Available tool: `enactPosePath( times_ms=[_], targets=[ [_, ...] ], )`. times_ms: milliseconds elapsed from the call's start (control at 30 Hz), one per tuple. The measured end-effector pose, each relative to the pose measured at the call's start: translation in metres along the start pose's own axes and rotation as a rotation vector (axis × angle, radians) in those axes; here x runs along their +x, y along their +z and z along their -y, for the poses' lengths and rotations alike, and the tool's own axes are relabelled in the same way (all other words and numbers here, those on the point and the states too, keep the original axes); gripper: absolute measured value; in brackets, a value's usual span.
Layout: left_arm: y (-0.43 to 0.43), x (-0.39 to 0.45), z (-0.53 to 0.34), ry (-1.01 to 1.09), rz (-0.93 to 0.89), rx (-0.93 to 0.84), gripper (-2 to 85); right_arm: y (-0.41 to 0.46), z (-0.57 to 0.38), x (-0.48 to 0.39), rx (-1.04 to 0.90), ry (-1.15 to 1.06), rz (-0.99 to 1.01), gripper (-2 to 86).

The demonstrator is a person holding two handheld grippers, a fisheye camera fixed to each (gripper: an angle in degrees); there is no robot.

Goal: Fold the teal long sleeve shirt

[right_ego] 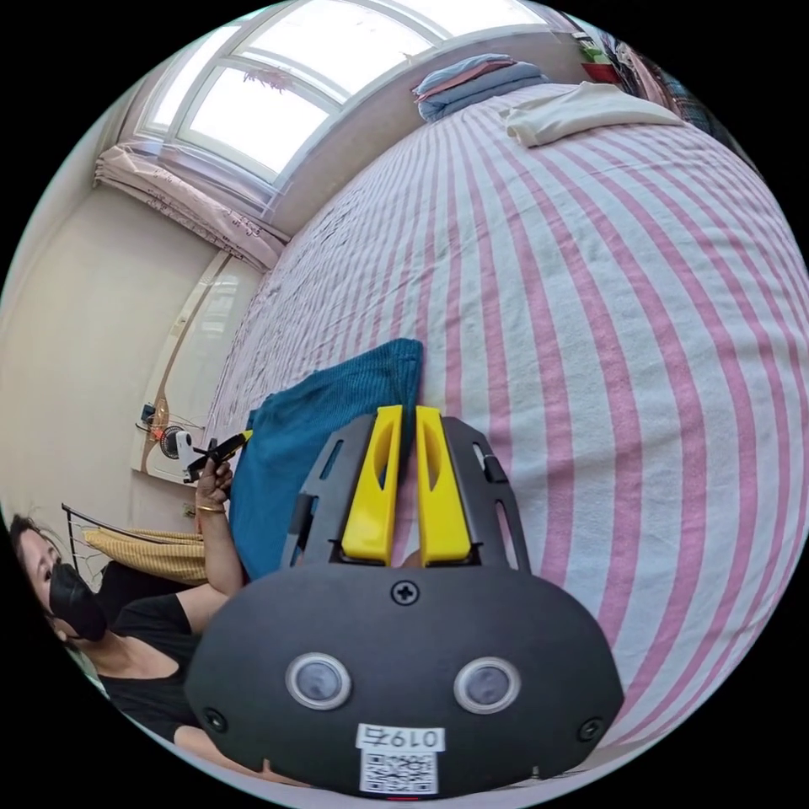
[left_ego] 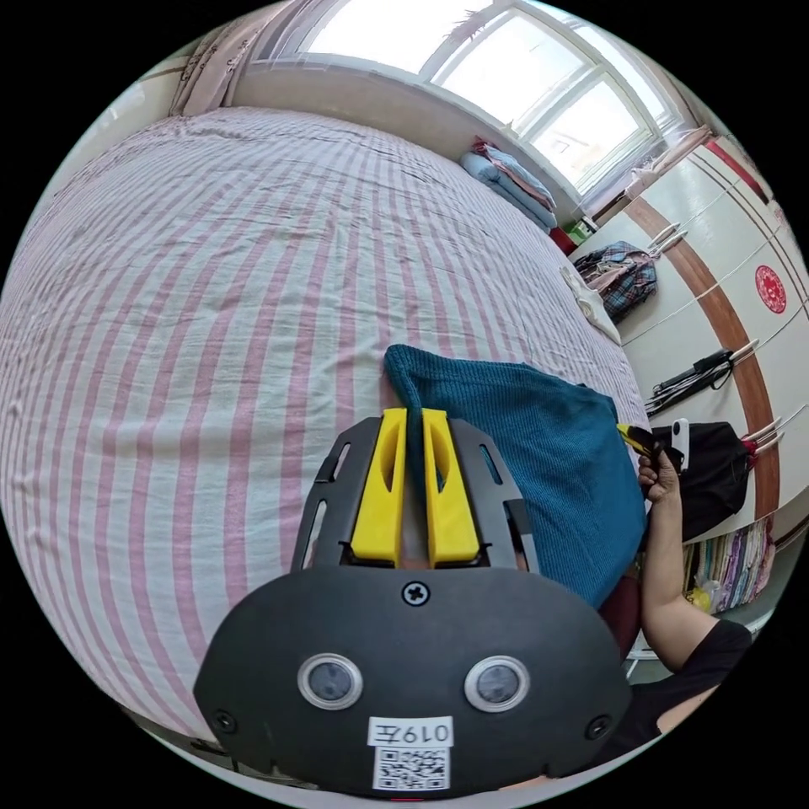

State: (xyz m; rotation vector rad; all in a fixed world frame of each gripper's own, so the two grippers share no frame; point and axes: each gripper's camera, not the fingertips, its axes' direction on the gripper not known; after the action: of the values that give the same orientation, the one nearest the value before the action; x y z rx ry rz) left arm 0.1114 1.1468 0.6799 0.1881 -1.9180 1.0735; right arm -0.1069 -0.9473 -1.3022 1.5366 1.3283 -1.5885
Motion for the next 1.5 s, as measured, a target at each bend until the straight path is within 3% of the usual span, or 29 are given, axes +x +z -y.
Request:
enactPosePath(
  times_ms=[367, 567, 767, 967, 1200, 1367, 1500],
  targets=[
    [-0.024, -0.026, -0.023, -0.062, -0.198, 0.062, 9.3, -0.008, -0.010, -0.006, -0.044, -0.016, 0.038, 9.3],
    [-0.056, -0.035, -0.051, -0.057, -0.157, 0.053, 12.0, -0.019, -0.026, -0.004, -0.115, -0.026, 0.108, 9.3],
    [-0.056, -0.052, -0.090, -0.114, -0.196, -0.017, 12.2, -0.028, -0.049, -0.010, -0.122, -0.011, 0.142, 8.9],
    [-0.054, -0.046, -0.112, -0.187, -0.261, -0.036, 12.5, -0.039, -0.085, -0.020, 0.003, 0.077, 0.175, 8.6],
    [-0.058, -0.037, -0.143, -0.151, -0.282, -0.021, 12.6, -0.054, -0.097, -0.038, -0.052, 0.016, 0.030, 8.9],
    [-0.062, -0.034, -0.146, -0.108, -0.326, -0.021, 12.7, -0.060, -0.098, -0.022, -0.026, 0.010, 0.191, 8.7],
    [-0.058, -0.030, -0.148, -0.101, -0.356, -0.035, 12.7, -0.057, -0.098, -0.019, -0.072, 0.016, 0.135, 8.7]
  ],
)
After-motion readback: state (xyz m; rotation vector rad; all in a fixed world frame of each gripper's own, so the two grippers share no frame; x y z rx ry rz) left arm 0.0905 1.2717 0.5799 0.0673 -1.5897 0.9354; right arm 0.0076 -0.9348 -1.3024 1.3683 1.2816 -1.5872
